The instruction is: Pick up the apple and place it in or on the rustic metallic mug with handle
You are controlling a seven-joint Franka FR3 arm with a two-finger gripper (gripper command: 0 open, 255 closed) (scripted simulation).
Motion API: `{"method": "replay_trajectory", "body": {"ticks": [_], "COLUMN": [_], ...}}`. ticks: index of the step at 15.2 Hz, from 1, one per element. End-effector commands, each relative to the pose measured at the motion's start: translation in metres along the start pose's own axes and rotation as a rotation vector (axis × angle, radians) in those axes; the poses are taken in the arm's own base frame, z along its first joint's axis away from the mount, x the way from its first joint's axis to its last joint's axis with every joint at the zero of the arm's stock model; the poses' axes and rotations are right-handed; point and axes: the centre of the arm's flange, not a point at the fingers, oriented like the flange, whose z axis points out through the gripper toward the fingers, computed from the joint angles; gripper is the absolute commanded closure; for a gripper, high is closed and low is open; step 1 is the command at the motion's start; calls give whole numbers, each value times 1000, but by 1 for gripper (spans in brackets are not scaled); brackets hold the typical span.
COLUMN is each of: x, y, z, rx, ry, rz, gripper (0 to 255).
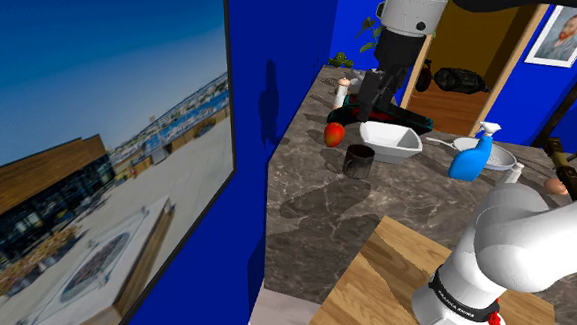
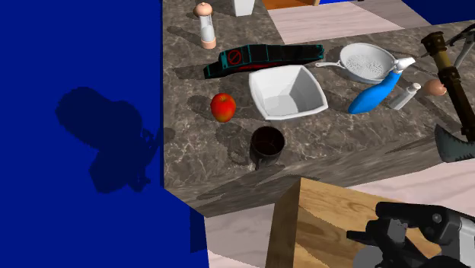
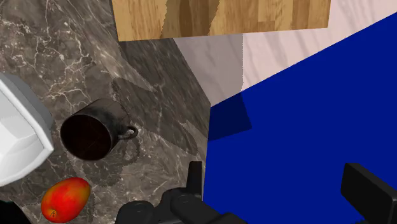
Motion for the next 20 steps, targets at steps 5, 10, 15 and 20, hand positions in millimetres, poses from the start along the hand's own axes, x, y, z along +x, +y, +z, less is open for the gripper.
{"method": "replay_trajectory", "body": {"ticks": [5,10,15,20], "x": [28,64,99,135], "y": [38,86,134,181], "z": [24,55,85,116], "rx": [-1,-2,-4,-5], "ry": [-9,-20,-32,-43], "rz": [-8,-19,-29,-40], "gripper": [0,0,0,0]}}
